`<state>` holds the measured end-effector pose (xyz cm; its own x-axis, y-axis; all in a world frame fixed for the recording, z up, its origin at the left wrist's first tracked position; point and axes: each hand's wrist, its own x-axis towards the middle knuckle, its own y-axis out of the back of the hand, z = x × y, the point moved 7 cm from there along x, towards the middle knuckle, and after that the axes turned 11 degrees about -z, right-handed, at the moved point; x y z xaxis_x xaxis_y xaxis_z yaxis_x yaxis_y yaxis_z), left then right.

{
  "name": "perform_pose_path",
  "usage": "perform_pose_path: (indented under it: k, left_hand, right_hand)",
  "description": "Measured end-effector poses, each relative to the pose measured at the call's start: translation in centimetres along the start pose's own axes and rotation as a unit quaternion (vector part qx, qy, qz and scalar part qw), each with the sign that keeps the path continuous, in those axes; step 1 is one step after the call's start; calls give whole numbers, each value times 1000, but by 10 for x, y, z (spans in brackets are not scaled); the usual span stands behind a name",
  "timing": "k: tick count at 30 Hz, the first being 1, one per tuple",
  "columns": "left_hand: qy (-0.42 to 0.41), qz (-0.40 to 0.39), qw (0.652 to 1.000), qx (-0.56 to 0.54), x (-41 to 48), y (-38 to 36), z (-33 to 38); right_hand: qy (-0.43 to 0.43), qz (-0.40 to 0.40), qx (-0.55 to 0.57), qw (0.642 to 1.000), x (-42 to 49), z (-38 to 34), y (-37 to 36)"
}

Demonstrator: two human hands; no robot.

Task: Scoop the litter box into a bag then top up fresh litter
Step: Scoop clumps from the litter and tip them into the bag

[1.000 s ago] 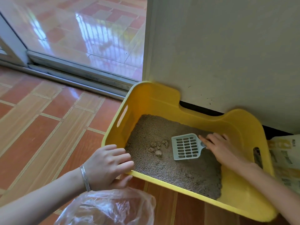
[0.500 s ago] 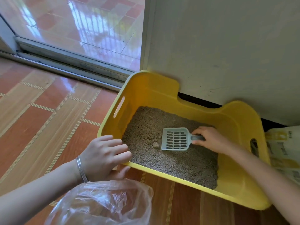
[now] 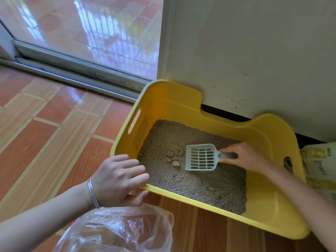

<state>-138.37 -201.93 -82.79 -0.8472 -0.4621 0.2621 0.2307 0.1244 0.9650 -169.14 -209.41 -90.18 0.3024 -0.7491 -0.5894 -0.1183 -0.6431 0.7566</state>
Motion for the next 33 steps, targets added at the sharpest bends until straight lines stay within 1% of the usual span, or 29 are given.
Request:
perform_pose_path:
  k: [7,9,11,14,16,23,28,33]
  left_hand:
    - [0,10,1000,-1,1,2,0]
    - [1,12,1000,-1,0,2,0]
    - [-1,16,1000,-1,1,2,1]
    - [-1,17,1000,-3,1,2,1]
    - [0,18,1000,-1,1,2,0]
    - [0,15,1000,-7,1,2,0]
    - [-1,20,1000,-11,1,3,0]
    - [1,22,1000,-13,1,2,0]
  right_hand:
    - [13,-22,-18,1000,23,-13,1]
    - [15,-23,-7,1000,28,-18,0]
    - [7,-23,8,1000,30,-16,2]
    - [-13,-54,3,998,31,-8,-1]
    - [-18,-61,0,998,32,-6,-1]
    - [-4,-67,4,998,39,-20,-8]
    - [-7,-77,-15,997,39,-19,1]
    - [-5,-104,-14,994,37,-22,6]
